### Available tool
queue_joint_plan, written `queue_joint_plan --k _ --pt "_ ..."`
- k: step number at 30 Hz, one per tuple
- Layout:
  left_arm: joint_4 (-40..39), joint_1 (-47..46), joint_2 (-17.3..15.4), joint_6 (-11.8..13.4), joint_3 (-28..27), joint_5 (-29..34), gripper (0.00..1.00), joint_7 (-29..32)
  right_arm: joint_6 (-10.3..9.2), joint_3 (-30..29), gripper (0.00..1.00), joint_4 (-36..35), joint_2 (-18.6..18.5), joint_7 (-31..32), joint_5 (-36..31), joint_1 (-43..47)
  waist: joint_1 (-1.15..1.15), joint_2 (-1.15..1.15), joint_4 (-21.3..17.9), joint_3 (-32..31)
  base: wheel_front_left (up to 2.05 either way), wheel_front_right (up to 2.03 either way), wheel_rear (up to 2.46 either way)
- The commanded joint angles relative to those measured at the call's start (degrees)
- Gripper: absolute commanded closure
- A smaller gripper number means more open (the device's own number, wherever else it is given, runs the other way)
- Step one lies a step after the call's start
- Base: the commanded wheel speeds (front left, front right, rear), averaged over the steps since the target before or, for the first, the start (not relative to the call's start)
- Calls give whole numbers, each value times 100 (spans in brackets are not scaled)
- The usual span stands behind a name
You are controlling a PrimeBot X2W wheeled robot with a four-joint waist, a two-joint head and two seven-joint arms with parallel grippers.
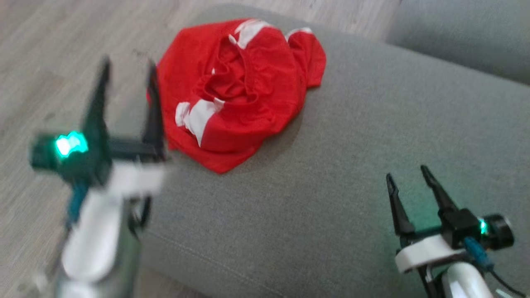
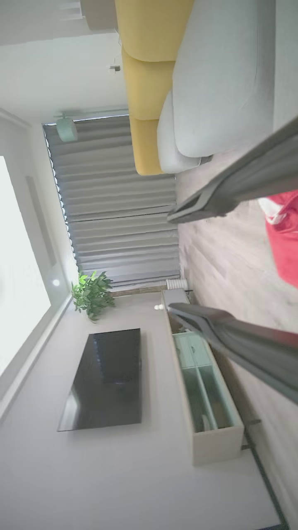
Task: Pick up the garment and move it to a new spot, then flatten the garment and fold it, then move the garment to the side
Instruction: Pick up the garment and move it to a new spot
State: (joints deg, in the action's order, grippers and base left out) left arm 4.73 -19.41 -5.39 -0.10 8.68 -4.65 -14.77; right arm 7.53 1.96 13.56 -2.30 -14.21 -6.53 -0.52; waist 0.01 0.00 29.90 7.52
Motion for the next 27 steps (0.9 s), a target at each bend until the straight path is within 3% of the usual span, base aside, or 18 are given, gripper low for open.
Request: queue_joint_plan --k 1,5,9,18,25,26,27 --pt "139 -775 -289 -135 -261 -10 0 124 -4 69 0 -229 -62 -79 -201 -320 -1 0 -141 504 0 0 0" --pt "1141 -2167 -495 -497 -212 -247 0 969 -4 -23 0 -359 -282 -79 -454 -533 -1 0 -317 1055 0 0 0" --pt "2401 -3315 -564 -635 -237 -645 0 1845 -4 -70 0 -511 -592 -79 -557 -666 -1 0 -477 1561 0 0 0" --pt "4451 -4340 -609 -726 -8 -1109 0 2642 -4 -251 0 -816 -984 -79 -612 -797 -1 0 -745 2242 0 0 0" --pt "5454 -4562 -682 -736 219 -1345 0 2441 -4 -308 0 -971 -1071 -79 -618 -842 -1 0 -874 2528 0 0 0" --pt "5527 -4581 -729 -736 314 -1317 63 2346 -4 -315 0 -979 -1072 -79 -621 -849 -1 0 -882 2552 0 0 0" --pt "5589 -4612 -790 -737 407 -1271 100 2232 -4 -324 0 -984 -1071 -79 -623 -856 -1 0 -885 2574 0 0 0"
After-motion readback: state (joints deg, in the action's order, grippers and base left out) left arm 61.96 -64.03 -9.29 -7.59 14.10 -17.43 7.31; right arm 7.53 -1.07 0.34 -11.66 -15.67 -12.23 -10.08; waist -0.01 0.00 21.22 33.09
